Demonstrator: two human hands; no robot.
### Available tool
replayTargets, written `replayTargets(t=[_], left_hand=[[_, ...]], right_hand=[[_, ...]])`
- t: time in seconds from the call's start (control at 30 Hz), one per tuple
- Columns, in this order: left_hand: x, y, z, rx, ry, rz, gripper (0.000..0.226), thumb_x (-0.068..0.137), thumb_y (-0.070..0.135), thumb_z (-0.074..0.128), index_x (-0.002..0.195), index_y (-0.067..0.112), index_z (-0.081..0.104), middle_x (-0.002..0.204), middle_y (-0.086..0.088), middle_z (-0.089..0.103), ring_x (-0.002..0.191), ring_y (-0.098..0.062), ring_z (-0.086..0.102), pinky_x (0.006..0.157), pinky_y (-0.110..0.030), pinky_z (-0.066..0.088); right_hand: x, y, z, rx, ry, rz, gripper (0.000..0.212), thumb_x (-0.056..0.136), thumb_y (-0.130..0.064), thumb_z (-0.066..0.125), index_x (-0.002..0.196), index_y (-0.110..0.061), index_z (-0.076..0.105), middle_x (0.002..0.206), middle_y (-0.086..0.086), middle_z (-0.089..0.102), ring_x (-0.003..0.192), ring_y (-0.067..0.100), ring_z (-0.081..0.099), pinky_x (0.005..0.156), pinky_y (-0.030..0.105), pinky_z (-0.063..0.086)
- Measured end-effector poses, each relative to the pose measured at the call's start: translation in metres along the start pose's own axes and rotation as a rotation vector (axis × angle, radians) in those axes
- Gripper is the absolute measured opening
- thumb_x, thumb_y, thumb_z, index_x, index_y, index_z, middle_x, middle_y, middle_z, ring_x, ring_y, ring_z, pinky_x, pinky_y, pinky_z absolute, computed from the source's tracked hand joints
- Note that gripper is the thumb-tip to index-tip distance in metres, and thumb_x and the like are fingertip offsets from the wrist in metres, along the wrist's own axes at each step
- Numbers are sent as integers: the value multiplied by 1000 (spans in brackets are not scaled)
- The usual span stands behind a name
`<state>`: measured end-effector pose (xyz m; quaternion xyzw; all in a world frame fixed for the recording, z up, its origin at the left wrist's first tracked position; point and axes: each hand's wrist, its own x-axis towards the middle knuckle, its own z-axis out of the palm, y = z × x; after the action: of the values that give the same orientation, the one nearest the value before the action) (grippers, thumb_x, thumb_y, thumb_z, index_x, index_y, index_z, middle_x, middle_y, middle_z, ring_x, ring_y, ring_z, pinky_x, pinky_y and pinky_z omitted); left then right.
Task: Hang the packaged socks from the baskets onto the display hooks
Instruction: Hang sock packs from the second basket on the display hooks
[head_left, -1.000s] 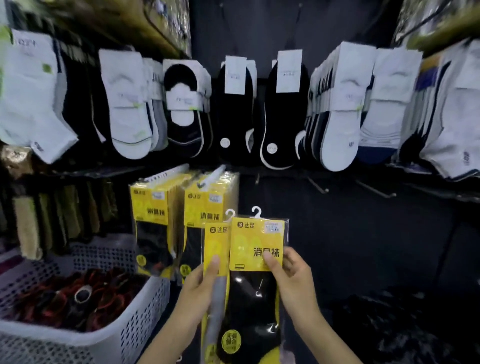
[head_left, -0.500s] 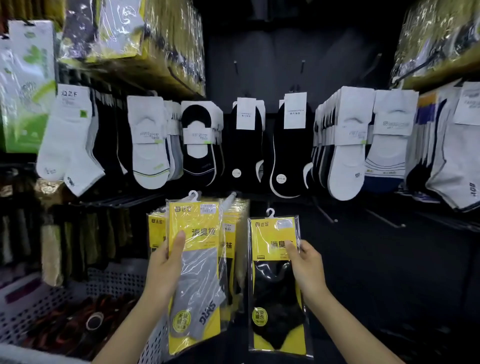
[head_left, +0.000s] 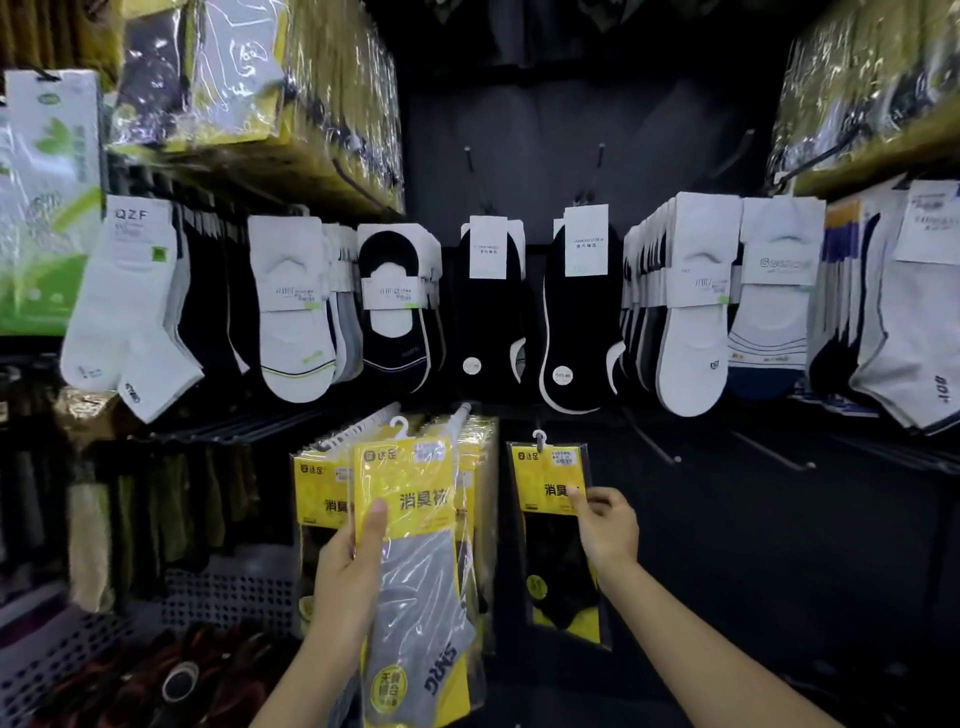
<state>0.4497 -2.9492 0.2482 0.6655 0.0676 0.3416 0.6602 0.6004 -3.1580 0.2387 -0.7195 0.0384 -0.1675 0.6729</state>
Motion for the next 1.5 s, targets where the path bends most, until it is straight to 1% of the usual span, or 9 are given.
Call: replayTargets(t=[0.13,0.2,0.27,0.47,0.73,0.97,1.13,1.27,1.5], left_hand=[[-5,1,8,-28,-35,-37,52,87,53,47,130,25,51,97,28,49,93,7,46,90,-16,33],[-8,1,12,-36,-58,-63,34,83,55,48,107,33,57,90,21,53,84,5,49,85,-15,34],[-11,3,19,-36,-113,-46,25,78,55,51,81,32,59,66,15,60,60,0,56,72,-18,43],[-27,2,47,-36,-246,15,18,91,25,57,103,22,70,95,5,75,91,-12,70,80,-29,56],[-36,-1,68,-58,-388,-69,24,94,25,55,113,39,57,93,28,67,89,17,61,69,-4,47],[-30,-11,78,-19,-366,-102,41,95,30,52,135,34,44,107,26,56,93,16,48,92,-18,35],[-16,-23,84,55,-350,-107,45,95,33,51,138,24,43,108,21,57,80,22,53,63,0,40],[-2,-30,95,108,-353,-111,54,94,38,52,144,29,33,109,19,56,86,13,50,60,-3,41],[0,-52,108,130,-360,-103,56,93,33,56,143,26,32,129,15,47,120,-6,44,77,-2,40]], right_hand=[[-6,4,-7,27,95,38,18,89,-20,65,103,-12,57,100,5,65,80,13,57,62,21,41],[-18,2,-10,67,94,5,19,89,-19,65,105,-11,57,104,4,63,86,13,58,64,19,41],[-39,-6,-10,145,-27,-21,15,92,-25,61,102,-14,60,103,2,63,85,10,59,66,18,43],[-103,-34,-16,371,-535,-91,25,95,-32,50,110,-17,63,101,-2,74,92,10,70,68,17,54],[-87,-31,-35,434,-183,-79,8,94,-10,56,97,-14,63,89,-3,73,73,1,70,58,12,52],[-57,-30,-22,242,-197,-105,5,94,-12,57,94,-12,62,88,-1,73,80,11,69,72,26,55],[-40,-25,-4,142,-154,-80,7,94,-14,58,87,-14,62,89,9,70,80,19,65,78,37,54],[-25,-17,6,166,-77,54,12,89,-18,65,83,-8,63,83,9,67,74,18,61,71,32,51],[-18,2,6,239,-51,322,15,92,-23,63,91,-8,67,105,14,69,96,29,64,89,42,53]])
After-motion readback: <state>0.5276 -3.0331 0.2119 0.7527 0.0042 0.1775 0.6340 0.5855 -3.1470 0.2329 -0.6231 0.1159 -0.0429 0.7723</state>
